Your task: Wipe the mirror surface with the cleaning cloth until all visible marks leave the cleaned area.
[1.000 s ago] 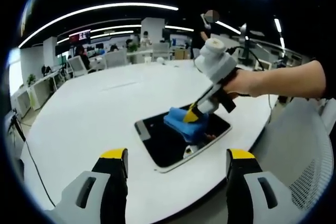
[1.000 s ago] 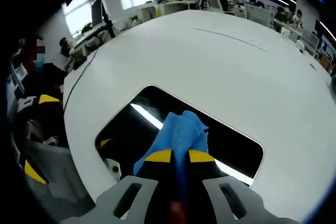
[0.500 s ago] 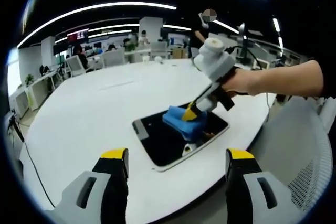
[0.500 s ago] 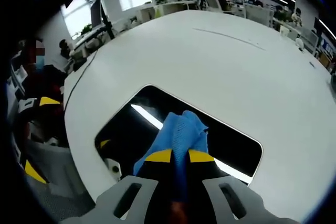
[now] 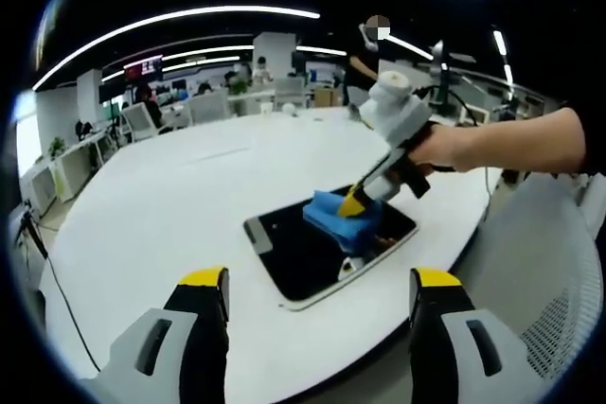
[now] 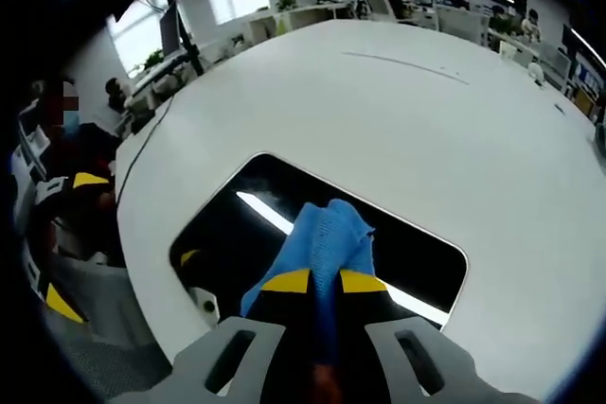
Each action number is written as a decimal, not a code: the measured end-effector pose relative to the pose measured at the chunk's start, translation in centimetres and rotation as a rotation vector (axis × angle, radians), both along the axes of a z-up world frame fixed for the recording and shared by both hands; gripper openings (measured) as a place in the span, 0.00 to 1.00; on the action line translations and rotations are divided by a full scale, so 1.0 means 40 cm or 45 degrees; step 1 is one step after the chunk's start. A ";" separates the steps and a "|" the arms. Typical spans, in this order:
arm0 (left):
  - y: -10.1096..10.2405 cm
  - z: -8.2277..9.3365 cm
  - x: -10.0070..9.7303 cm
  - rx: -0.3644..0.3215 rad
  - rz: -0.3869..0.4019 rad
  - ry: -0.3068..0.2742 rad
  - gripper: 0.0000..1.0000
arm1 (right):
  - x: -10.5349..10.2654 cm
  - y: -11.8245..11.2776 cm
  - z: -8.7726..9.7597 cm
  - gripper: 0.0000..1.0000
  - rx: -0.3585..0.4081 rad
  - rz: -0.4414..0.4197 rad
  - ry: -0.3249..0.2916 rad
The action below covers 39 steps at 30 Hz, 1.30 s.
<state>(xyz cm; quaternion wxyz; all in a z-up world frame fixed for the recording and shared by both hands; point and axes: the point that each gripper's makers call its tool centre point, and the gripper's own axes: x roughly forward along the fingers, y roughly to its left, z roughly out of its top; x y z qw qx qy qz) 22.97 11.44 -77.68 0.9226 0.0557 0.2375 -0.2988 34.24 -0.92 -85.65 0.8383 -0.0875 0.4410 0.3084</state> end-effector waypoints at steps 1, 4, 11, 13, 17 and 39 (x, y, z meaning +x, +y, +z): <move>0.000 0.000 0.000 0.004 -0.001 -0.002 0.77 | 0.000 -0.002 0.000 0.04 -0.002 -0.001 0.000; 0.001 -0.001 -0.001 0.003 -0.001 0.001 0.77 | 0.000 -0.011 0.000 0.04 -0.004 -0.006 -0.001; 0.002 -0.001 0.000 0.002 0.002 0.004 0.77 | 0.004 -0.025 -0.001 0.04 -0.008 -0.019 -0.002; 0.002 -0.001 0.000 0.001 0.004 0.002 0.77 | 0.007 -0.028 -0.002 0.04 -0.007 -0.021 -0.002; 0.004 -0.001 0.000 0.011 0.007 -0.001 0.77 | 0.009 -0.039 -0.002 0.04 -0.009 -0.032 -0.008; 0.005 -0.005 -0.002 0.023 0.003 0.005 0.77 | 0.006 -0.064 -0.002 0.04 0.002 -0.049 0.008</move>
